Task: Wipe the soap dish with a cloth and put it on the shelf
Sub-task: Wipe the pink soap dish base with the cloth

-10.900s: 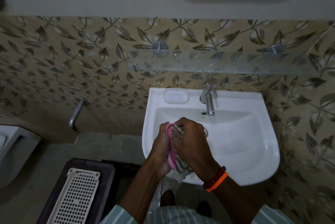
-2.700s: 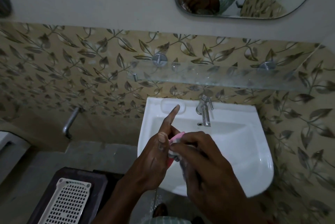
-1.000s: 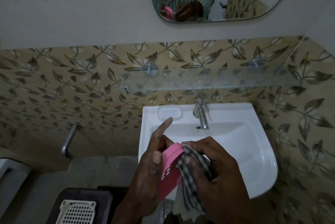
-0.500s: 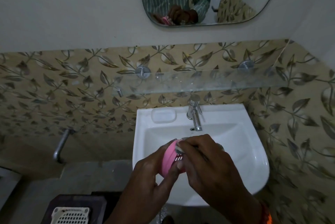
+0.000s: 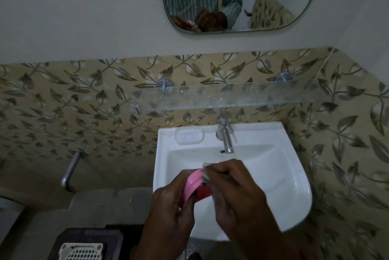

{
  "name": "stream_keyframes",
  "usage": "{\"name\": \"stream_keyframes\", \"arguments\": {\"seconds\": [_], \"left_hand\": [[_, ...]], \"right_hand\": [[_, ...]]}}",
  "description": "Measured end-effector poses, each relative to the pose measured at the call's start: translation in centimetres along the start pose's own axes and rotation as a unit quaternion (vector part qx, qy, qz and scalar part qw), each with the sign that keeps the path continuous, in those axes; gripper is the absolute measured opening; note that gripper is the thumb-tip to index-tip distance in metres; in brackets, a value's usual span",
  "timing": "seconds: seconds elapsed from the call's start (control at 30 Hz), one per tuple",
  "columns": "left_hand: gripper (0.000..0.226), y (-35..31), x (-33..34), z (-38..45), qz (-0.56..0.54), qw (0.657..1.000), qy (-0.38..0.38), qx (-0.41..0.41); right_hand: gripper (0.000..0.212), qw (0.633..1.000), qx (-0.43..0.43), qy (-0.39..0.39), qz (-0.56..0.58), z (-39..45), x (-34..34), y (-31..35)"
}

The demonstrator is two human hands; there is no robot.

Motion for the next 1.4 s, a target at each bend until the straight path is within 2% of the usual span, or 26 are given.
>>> {"name": "stream_keyframes", "arguments": {"seconds": [0.1,0.17,0.3,0.4,0.47,0.57,0.67,0.73,0.8,0.9,0.97,1.1,1.23,1.33,1.4], "left_hand": [[0.064,-0.1,-0.4,0.0,-0.025,1.000,-0.007,0.005],[0.058,0.0,-1.0,-0.3,-0.013,1.000,-0.010,0.018],[0.061,0.3,-1.1,-0.3,0.019,0.999,0.007,0.027],[0.045,0.3,-0.7,-0.3,0.007,0.999,0.015,0.036],[0.045,0.4,-1.3,-0.3,0.002,0.999,-0.006,0.034],[0.050,0.3,-2.0,-0.6,-0.005,0.999,-0.030,0.020],[0.062,0.9,-2.1,-0.9,-0.006,0.999,-0.041,-0.003],[0.065,1.1,-1.6,-0.9,-0.001,0.999,-0.034,-0.011],[0.063,0.9,-1.2,-0.9,-0.023,0.999,-0.035,-0.021],[0.075,0.5,-1.8,-0.9,-0.064,0.994,-0.069,-0.047],[0.081,0.5,-2.2,-1.1,-0.079,0.990,-0.095,-0.061],[0.092,2.1,-1.7,-1.7,-0.115,0.983,-0.091,-0.111],[0.060,1.3,-0.8,-1.2,-0.096,0.993,-0.029,-0.069],[0.067,1.2,-0.9,-1.2,-0.136,0.986,-0.038,-0.093],[0.077,1.7,-1.6,-1.4,-0.166,0.976,-0.079,-0.118]], "right_hand": [[0.022,0.998,-0.051,0.030,-0.021,0.0,0.7,2.5],[0.025,0.998,-0.033,0.050,-0.007,0.5,0.1,1.4],[0.030,0.998,0.037,0.054,0.012,0.9,-0.9,-0.6],[0.025,0.996,0.003,0.084,0.005,0.8,0.4,1.9],[0.026,0.994,-0.014,0.104,0.010,0.9,0.8,2.7],[0.032,0.997,0.015,0.077,0.000,1.4,-0.4,0.0],[0.028,0.997,0.054,0.046,-0.014,1.2,-0.9,-2.2],[0.030,0.996,0.062,0.054,-0.033,0.5,0.4,-1.2],[0.034,0.996,0.029,0.070,-0.055,-0.1,1.8,1.1],[0.040,0.995,0.001,0.077,-0.062,0.2,1.8,1.7],[0.054,0.993,0.028,0.091,-0.069,0.1,1.5,-0.2],[0.055,0.987,0.090,0.086,-0.099,-0.4,1.4,-2.7],[0.036,0.988,0.001,0.101,-0.113,-0.5,2.5,1.4],[0.038,0.988,-0.043,0.114,-0.095,-0.2,2.4,2.5],[0.041,0.991,-0.020,0.108,-0.076,0.3,1.6,0.8]]}}
Point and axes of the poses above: each hand's wrist, its own z-axis towards the middle knuckle, its own x-axis out of the palm, y = z × x, the point moved 8 cm from there along z, towards the middle knuckle, and after that the axes turned 13 degrees about z, right-handed, at the moved point
